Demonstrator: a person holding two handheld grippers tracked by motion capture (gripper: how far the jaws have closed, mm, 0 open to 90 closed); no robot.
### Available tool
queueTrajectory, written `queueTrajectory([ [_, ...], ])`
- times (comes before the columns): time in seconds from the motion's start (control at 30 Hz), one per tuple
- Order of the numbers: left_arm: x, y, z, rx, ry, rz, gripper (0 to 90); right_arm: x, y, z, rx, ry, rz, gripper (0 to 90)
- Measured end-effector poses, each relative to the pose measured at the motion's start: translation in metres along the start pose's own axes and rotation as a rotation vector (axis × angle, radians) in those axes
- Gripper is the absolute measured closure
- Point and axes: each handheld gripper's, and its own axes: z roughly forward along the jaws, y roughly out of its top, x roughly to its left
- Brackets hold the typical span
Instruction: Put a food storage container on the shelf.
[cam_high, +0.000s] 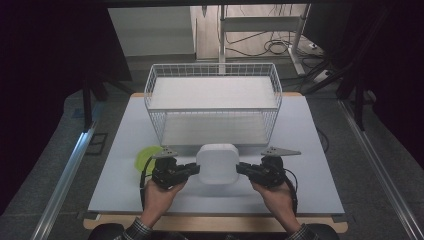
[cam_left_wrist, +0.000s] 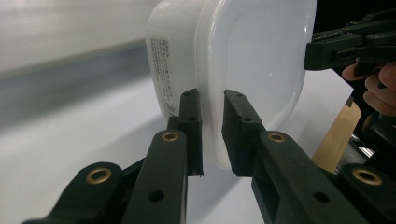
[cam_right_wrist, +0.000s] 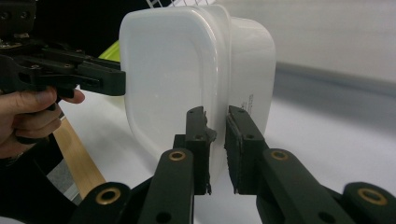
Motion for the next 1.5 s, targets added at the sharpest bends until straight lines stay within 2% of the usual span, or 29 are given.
queueTrajectory([
  [0.2, -0.001, 0.012, -0.006, -0.023, 0.011, 0.022, 78.7, 0.002, 0.011, -0.002, -0.016, 0.000, -0.027, 79.5],
  [0.63, -0.008, 0.051, -0.024, -0.080, 0.037, 0.084, 78.6, 0.009, 0.050, -0.013, -0.083, 0.003, -0.082, 79.5],
  [1.3, -0.010, 0.105, -0.058, -0.156, 0.067, 0.127, 78.8, 0.022, 0.111, -0.018, -0.148, 0.019, -0.121, 79.3],
  [1.5, -0.008, 0.123, -0.063, -0.171, 0.066, 0.135, 78.9, 0.021, 0.130, -0.019, -0.159, 0.021, -0.126, 79.3],
])
